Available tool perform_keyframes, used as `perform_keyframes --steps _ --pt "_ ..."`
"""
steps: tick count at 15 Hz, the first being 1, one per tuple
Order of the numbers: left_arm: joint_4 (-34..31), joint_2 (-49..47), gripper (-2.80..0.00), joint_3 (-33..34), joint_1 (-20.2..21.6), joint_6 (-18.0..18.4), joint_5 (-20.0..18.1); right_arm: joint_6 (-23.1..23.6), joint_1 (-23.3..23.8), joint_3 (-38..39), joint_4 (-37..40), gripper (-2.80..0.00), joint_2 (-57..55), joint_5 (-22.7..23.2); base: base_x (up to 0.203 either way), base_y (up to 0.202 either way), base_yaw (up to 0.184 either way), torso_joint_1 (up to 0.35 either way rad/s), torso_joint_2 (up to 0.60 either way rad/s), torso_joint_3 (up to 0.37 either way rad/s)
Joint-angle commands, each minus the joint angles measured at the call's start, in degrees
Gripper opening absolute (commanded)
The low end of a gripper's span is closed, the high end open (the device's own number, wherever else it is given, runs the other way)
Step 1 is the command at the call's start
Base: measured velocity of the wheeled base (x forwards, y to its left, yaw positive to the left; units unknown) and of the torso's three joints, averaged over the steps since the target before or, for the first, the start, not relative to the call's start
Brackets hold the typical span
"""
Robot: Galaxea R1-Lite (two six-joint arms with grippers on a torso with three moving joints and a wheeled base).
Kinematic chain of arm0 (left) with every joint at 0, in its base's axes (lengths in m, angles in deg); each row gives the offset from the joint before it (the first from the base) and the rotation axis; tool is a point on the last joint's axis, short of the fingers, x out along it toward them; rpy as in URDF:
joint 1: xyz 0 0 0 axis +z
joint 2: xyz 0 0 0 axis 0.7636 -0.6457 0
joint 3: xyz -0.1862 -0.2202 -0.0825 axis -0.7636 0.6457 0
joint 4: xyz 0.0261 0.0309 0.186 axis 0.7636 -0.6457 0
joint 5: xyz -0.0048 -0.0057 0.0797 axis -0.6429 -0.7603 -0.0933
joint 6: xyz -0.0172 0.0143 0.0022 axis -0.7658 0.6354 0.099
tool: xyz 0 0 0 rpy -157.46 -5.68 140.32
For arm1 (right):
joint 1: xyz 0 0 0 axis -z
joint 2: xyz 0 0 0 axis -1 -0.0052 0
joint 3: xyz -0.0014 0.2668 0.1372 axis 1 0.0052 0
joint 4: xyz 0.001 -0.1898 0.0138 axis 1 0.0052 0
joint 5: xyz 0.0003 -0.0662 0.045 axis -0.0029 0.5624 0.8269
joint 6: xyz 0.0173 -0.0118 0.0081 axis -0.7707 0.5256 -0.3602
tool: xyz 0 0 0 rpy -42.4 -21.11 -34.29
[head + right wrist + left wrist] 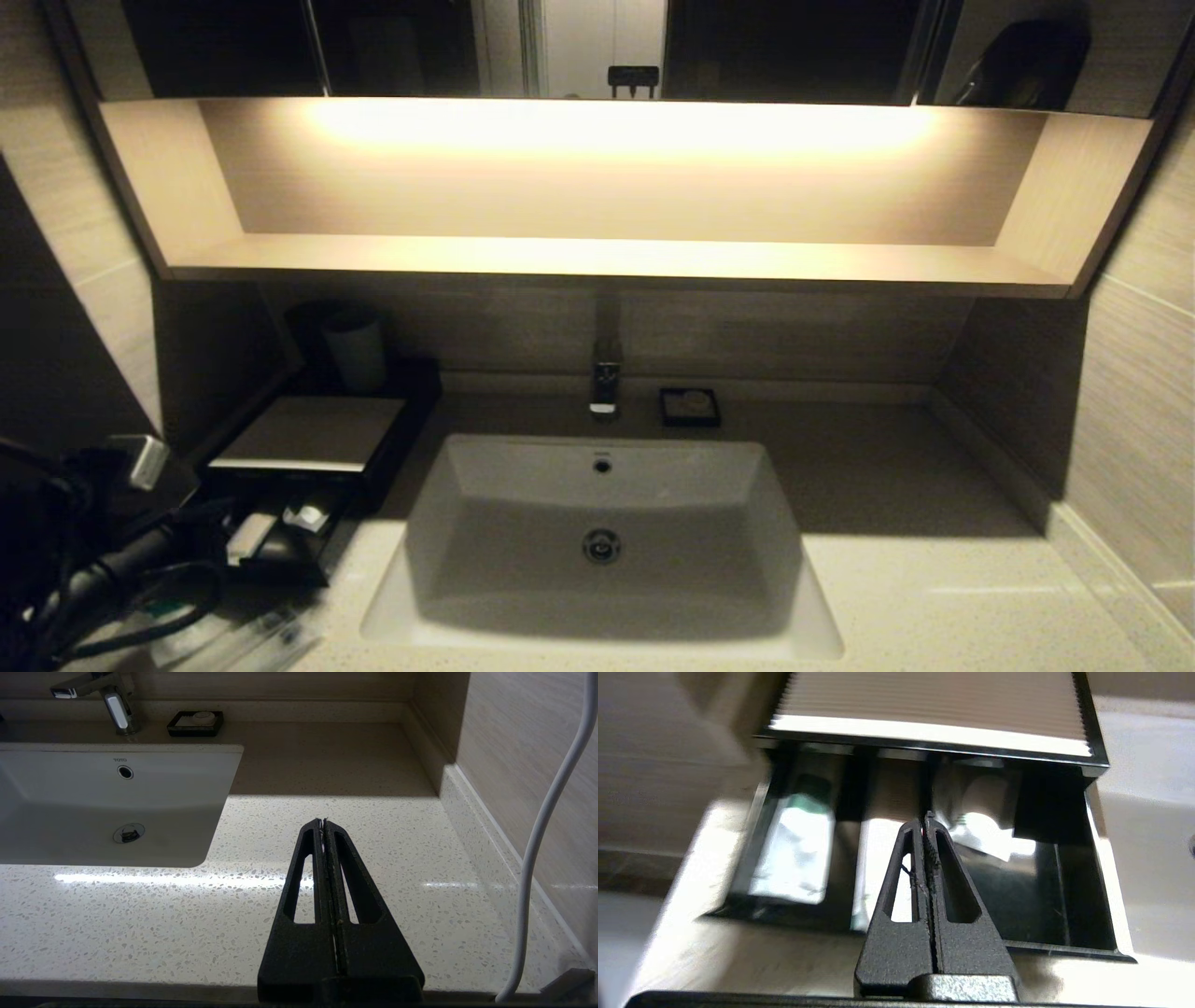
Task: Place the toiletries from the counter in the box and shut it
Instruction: Open the drawer
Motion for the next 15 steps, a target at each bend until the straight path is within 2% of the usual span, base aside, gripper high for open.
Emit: perform_keyframes --steps 1,6,9,11,12,15 --pt "-2.2 5.1 -2.80 0.8 2.3 0.2 0.0 0.0 0.0 0.0 0.0 -2.80 0.0 0.0 0.000 0.000 0.000 0.000 0.00 0.000" --pt "-18.1 15.9 -2.80 0.3 6.4 1.0 0.3 0.0 0.0 0.0 0.0 -2.80 0.0 0.0 0.000 0.000 0.000 0.000 0.00 0.000" --pt "-39.9 21.6 -2.80 -3.7 8.3 1.0 0.3 0.0 0.0 0.0 0.0 -2.80 0.0 0.0 0.000 0.000 0.000 0.000 0.00 0.000" --pt "-50.4 20.8 -2.80 -9.7 11.4 1.1 0.0 0.0 0.0 0.0 0.0 -2.80 0.0 0.0 0.000 0.000 0.000 0.000 0.00 0.000" --pt "-53.1 19.4 -2.80 -11.0 12.1 1.2 0.0 0.0 0.0 0.0 0.0 -2.80 0.0 0.0 0.000 0.000 0.000 0.000 0.00 0.000" --pt "-53.9 16.5 -2.80 -11.2 12.5 1.2 0.4 0.0 0.0 0.0 0.0 -2.80 0.0 0.0 0.000 0.000 0.000 0.000 0.00 0.000"
